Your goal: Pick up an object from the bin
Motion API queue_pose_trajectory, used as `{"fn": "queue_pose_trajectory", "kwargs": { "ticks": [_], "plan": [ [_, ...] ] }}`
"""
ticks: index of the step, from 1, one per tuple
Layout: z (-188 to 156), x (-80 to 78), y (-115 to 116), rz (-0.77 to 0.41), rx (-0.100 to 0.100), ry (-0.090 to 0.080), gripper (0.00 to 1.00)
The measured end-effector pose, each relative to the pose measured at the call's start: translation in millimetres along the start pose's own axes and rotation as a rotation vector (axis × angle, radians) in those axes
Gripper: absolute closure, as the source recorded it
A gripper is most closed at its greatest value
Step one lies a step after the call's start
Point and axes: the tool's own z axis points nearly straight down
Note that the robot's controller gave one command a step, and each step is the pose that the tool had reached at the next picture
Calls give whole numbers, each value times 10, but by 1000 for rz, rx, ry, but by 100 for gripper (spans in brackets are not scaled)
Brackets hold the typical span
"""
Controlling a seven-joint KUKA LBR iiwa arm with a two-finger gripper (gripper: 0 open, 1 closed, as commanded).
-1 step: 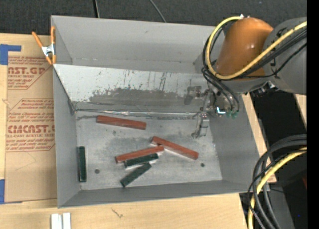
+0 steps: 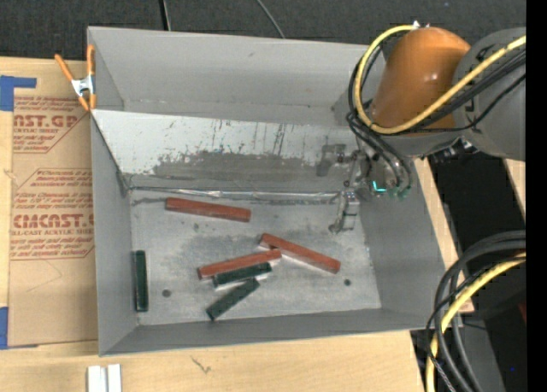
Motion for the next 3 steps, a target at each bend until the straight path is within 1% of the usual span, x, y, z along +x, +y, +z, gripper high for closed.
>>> {"fn": "queue_pose_trajectory", "kwargs": {
  "ticks": [1, 2, 3],
  "plan": [
    [588, 164, -34, 36, -1, -5, 0],
    [1133, 227, 304, 209, 0, 3, 100],
    [1133, 227, 305, 209, 0, 3, 100]
  ]
}}
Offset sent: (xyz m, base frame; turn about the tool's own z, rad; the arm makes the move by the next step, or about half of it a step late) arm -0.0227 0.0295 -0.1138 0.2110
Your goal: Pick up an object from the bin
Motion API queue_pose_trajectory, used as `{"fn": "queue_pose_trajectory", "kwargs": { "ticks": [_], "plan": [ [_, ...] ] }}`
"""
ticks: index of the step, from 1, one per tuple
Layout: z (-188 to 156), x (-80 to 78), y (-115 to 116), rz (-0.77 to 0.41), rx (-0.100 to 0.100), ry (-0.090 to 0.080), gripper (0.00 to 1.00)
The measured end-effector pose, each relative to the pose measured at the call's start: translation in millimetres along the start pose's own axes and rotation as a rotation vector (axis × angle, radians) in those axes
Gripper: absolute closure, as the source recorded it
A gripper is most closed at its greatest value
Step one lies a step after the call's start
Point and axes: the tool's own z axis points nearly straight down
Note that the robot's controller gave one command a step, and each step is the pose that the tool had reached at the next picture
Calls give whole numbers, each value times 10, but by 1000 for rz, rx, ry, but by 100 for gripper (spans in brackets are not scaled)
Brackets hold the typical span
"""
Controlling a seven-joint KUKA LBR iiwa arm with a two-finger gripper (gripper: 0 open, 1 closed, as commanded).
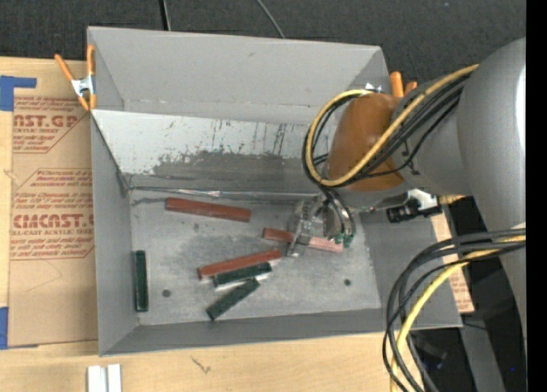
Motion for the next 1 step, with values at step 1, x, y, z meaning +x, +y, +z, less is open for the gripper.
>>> {"fn": "queue_pose_trajectory", "kwargs": {
  "ticks": [1],
  "plan": [
    [-1349, 109, -153, 18, 0, -3, 100]
  ]
}}
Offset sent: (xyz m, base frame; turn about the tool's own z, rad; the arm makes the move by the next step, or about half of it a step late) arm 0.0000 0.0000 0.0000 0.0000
